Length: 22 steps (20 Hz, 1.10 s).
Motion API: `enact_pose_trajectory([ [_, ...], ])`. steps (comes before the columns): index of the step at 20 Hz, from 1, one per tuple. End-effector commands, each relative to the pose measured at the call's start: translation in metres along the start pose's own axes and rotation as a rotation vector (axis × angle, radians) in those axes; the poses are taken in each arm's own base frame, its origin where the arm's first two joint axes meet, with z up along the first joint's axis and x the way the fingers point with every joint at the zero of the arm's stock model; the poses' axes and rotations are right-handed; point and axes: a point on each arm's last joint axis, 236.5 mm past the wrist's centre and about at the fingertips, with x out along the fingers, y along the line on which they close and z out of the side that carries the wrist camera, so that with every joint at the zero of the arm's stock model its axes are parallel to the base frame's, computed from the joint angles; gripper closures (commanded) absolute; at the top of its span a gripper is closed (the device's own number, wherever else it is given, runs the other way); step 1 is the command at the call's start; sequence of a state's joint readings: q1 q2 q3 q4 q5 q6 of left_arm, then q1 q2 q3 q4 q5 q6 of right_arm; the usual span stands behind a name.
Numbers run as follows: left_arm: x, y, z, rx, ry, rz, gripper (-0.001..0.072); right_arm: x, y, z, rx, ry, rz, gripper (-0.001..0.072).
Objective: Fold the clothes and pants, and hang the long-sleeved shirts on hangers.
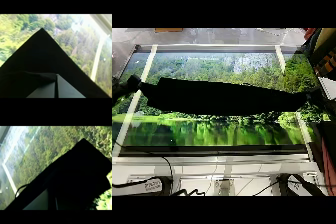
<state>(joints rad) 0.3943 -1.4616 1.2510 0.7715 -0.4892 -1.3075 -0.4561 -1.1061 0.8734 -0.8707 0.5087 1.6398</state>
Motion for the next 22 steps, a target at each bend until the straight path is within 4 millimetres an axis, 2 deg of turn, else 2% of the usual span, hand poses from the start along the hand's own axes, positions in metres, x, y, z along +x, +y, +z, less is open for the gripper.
enact_pose_trajectory([
  [1,0.036,-0.012,0.015,-0.028,-0.044,0.011,0.0706,0.049,0.014,0.016,0.102,-0.070,0.020,0.0694],
  [2,0.041,-0.011,0.022,-0.068,-0.065,0.012,0.0706,0.061,0.019,0.023,0.159,-0.091,0.034,0.0694],
  [4,0.052,-0.007,0.022,-0.158,-0.061,0.012,0.0706,0.080,0.030,0.031,0.249,-0.104,0.060,0.0694],
  [8,0.070,-0.016,0.020,-0.136,-0.089,0.005,0.0706,0.107,0.061,0.049,0.236,-0.167,0.114,0.0694],
  [12,0.088,-0.011,0.014,-0.220,-0.126,0.011,0.0706,0.128,0.070,0.053,0.262,-0.202,0.133,0.0694],
  [17,0.093,-0.007,0.025,-0.269,-0.195,0.009,0.0704,0.138,0.062,0.057,0.313,-0.234,0.128,0.0694],
  [22,0.091,-0.025,0.031,-0.261,-0.220,-0.021,0.0704,0.137,0.079,0.053,0.320,-0.259,0.160,0.0693],
])
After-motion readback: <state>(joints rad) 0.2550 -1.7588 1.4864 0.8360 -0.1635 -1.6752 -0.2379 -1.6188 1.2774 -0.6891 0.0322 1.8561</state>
